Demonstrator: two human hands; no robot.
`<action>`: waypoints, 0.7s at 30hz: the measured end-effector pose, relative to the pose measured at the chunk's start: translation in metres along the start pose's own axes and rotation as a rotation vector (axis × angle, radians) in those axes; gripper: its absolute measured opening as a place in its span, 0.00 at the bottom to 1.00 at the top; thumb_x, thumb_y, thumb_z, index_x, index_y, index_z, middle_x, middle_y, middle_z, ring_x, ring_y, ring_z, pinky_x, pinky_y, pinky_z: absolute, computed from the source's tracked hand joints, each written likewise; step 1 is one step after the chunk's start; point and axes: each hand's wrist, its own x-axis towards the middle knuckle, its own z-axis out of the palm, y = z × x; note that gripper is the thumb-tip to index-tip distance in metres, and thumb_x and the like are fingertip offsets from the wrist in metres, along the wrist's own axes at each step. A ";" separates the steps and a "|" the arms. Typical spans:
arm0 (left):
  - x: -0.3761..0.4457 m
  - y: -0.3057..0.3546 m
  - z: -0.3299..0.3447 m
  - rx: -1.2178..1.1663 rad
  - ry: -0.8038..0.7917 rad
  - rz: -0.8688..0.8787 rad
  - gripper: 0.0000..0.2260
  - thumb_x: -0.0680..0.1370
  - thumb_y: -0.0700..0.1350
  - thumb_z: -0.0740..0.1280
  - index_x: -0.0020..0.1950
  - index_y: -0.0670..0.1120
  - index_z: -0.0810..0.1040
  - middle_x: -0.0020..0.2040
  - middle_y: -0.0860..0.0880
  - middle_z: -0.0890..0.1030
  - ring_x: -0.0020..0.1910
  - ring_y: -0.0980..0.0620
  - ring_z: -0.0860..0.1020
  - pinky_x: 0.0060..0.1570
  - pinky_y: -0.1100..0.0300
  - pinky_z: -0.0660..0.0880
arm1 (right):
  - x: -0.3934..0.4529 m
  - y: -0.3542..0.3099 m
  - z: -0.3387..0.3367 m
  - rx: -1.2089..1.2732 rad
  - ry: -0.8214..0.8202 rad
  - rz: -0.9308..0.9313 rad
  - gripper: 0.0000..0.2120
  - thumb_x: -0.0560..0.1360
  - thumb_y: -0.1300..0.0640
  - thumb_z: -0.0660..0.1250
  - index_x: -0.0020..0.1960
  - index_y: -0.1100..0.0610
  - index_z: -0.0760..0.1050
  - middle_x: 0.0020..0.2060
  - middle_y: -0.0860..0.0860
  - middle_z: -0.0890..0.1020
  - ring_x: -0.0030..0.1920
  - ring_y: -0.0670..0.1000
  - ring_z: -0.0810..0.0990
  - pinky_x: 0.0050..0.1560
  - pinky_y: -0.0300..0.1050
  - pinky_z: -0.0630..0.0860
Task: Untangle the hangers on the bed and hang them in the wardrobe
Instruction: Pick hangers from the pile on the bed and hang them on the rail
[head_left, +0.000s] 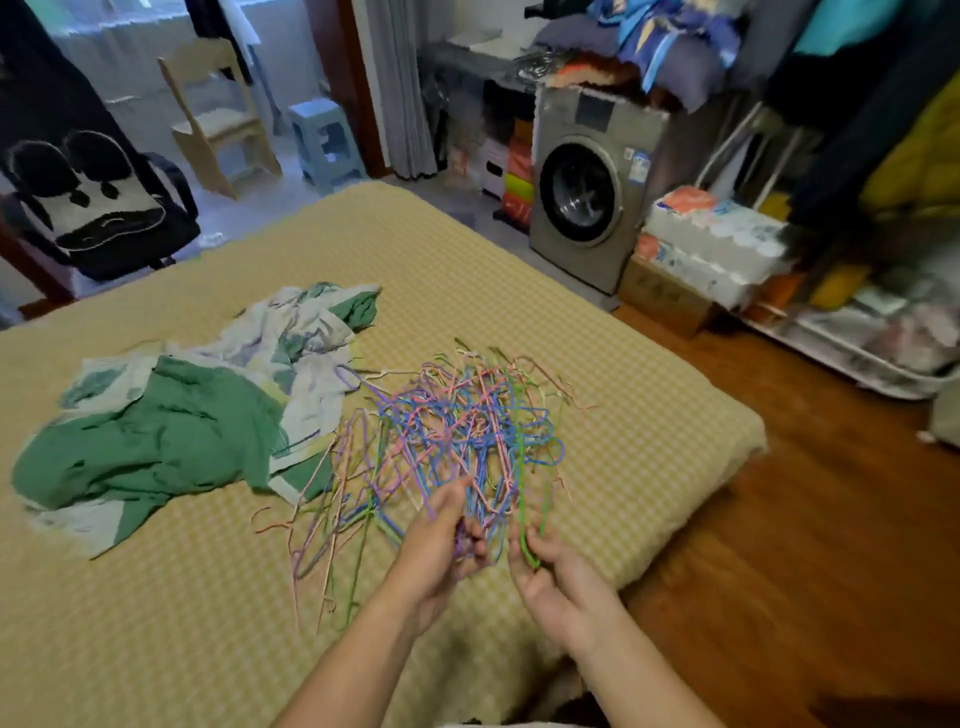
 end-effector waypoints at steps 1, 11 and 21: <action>-0.008 -0.005 -0.005 0.079 -0.053 -0.039 0.13 0.82 0.52 0.61 0.64 0.50 0.77 0.32 0.48 0.73 0.28 0.52 0.72 0.26 0.63 0.72 | -0.012 0.017 -0.003 -0.018 0.007 -0.041 0.10 0.75 0.73 0.60 0.47 0.60 0.75 0.33 0.56 0.84 0.32 0.51 0.84 0.31 0.42 0.82; -0.067 -0.036 0.026 0.672 -0.540 0.024 0.12 0.81 0.49 0.66 0.41 0.46 0.81 0.29 0.51 0.68 0.28 0.56 0.66 0.33 0.62 0.67 | -0.102 0.066 -0.069 -0.553 0.081 -0.186 0.02 0.82 0.54 0.62 0.52 0.52 0.71 0.34 0.49 0.73 0.27 0.46 0.70 0.30 0.41 0.72; -0.067 0.053 0.066 1.238 -1.123 -0.062 0.11 0.83 0.45 0.63 0.41 0.44 0.71 0.33 0.52 0.67 0.32 0.59 0.66 0.35 0.65 0.73 | -0.189 -0.098 -0.148 -1.620 0.851 -0.686 0.54 0.69 0.44 0.77 0.81 0.48 0.44 0.80 0.52 0.47 0.80 0.58 0.46 0.78 0.51 0.50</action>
